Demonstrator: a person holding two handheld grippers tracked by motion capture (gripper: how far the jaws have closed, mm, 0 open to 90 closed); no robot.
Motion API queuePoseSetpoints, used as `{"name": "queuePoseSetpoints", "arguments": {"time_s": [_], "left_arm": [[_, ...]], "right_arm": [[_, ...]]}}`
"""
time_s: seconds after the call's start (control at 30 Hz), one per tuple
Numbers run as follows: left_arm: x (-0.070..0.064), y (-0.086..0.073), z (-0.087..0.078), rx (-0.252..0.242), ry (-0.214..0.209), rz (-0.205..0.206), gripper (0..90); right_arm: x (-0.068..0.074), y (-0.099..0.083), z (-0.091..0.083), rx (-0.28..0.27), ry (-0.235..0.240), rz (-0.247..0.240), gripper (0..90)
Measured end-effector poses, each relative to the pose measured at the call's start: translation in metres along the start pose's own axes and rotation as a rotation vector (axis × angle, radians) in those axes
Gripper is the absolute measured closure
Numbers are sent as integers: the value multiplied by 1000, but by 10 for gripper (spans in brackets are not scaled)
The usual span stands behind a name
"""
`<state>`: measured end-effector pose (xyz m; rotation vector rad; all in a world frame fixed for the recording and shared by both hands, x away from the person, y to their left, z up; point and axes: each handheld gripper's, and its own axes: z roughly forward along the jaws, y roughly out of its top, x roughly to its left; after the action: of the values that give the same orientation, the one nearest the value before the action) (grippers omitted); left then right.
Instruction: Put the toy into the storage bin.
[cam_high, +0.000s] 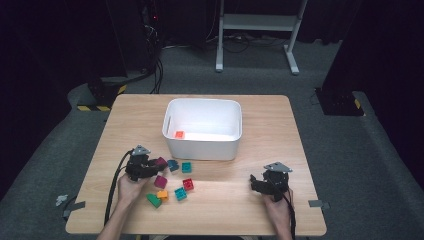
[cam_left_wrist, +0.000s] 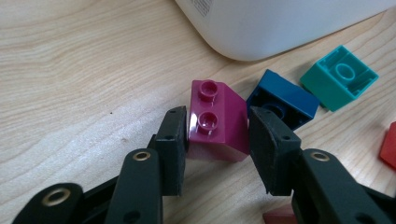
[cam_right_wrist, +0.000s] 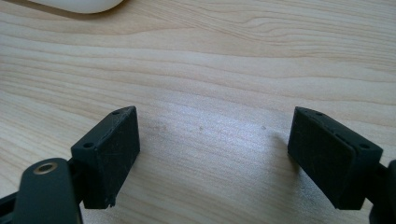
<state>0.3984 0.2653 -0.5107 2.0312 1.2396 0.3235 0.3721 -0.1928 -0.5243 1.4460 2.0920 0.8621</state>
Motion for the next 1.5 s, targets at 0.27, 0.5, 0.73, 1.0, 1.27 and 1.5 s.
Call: {"name": "queuePoseSetpoints", "arguments": {"time_s": [0.27,0.5,0.73,1.0,1.27,1.5], "left_arm": [[3,2,-8,-22,-6,-18,581],[5,4,-13,-34,-5,-27,582],[7,5,-19,-42,-3,-38,583],[7,13,-32,-54,-5,-27,584],[11,22,-43,-65,-16,-40,584],[10,33,-54,-83,-18,-37,584]], "right_arm": [[0,0,0,0,0,0,166],[0,0,0,0,0,0,166],[0,0,0,0,0,0,166],[0,0,0,0,0,0,166],[0,0,0,0,0,0,166],[0,0,0,0,0,0,166]]}}
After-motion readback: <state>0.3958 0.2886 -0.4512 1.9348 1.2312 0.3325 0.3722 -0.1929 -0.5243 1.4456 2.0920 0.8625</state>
